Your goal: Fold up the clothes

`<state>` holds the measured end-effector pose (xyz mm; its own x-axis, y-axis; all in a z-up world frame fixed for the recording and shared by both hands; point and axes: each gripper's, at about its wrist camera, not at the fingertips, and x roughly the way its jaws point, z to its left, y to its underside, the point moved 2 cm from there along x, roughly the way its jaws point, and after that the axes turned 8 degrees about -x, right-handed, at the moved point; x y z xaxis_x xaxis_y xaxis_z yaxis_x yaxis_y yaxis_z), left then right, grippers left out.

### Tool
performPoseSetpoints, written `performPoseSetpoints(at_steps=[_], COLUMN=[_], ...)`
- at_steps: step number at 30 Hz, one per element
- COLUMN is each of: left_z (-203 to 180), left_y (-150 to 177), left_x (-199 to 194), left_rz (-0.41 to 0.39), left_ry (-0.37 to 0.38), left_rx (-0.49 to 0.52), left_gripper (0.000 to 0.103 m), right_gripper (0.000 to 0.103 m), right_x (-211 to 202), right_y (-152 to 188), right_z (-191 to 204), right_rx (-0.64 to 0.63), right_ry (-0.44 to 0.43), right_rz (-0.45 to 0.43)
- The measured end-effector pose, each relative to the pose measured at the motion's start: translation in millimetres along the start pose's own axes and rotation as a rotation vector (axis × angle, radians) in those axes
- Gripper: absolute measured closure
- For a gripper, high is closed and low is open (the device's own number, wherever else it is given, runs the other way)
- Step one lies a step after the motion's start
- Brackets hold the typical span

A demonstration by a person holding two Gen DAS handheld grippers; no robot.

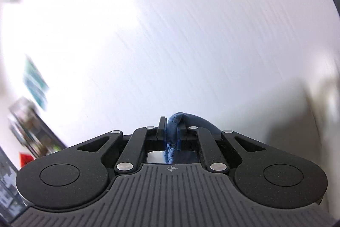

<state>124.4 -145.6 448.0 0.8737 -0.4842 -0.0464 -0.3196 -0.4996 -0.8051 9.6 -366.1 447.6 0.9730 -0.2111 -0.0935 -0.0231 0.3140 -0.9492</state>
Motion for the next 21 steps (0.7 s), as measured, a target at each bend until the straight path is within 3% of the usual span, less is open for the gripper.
performPoseSetpoints(at_steps=[2, 6, 12, 17, 21], left_z=[-31.9, -62.2, -82.1, -106.0, -116.7], left_y=[-35.5, -62.0, -74.6, -78.0, -81.9], left_x=[-32.3, -100.8, -170.5, -204.1, -203.1], left_rz=[-0.104, -0.227, -0.245, -0.285, -0.258], left_ry=[0.045, 0.066, 0.082, 0.1, 0.094], left_rx=[0.036, 0.082, 0.105, 0.141, 0.145], left_gripper=[0.095, 0.095, 0.095, 0.095, 0.095], right_gripper=[0.095, 0.095, 0.095, 0.095, 0.095], right_x=[-27.6, -83.0, -179.0, -233.8, -262.4], right_y=[-55.7, -101.4, -111.6, -116.0, -124.5], right_z=[43.4, 106.0, 166.8, 190.9, 197.1], right_rx=[-0.112, -0.237, -0.294, -0.324, -0.33], right_ry=[-0.011, -0.025, -0.066, -0.064, -0.041], right_rz=[-0.096, -0.204, -0.29, -0.337, -0.355])
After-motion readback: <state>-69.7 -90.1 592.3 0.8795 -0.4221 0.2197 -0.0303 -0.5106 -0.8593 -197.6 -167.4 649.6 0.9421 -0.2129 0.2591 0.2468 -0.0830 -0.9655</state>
